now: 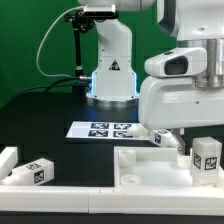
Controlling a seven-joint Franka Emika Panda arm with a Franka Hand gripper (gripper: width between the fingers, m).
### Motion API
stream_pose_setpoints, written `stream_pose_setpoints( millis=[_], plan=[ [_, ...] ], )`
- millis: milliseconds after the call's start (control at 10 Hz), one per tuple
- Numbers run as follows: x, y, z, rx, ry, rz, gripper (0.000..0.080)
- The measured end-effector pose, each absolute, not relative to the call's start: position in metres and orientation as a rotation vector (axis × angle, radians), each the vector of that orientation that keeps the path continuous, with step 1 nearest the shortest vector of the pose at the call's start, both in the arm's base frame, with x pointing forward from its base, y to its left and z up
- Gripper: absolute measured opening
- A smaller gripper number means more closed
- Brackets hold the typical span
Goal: Assemble one leg
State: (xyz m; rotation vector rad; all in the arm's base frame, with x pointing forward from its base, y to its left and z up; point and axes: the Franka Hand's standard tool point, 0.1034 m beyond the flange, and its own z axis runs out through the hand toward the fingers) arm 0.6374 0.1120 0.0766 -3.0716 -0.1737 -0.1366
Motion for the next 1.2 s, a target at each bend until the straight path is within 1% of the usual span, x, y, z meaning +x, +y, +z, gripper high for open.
stream_pose_setpoints(
  millis=[100,200,300,600,800,900,1200],
  plan=[
    [0.6373,0.1122,0.0766,-3.072,-0.068,-0.133,0.0388],
    [0.6374,0.1121,0.0766,-3.069,0.036,-0.129,0.0388],
    [0.6373,0.1120,0.0765,-3.065,0.119,-0.126,0.0284],
    [0.6370,0.1127,0.0764,-2.996,0.642,-0.113,0.0284],
    [0.6371,0.1125,0.0751,-2.744,1.280,-0.068,0.0284],
    [0.6370,0.1128,0.0750,-2.626,1.480,-0.046,0.0284],
    [0.6372,0.1129,0.0751,-2.453,1.731,-0.019,0.0285]
  ],
)
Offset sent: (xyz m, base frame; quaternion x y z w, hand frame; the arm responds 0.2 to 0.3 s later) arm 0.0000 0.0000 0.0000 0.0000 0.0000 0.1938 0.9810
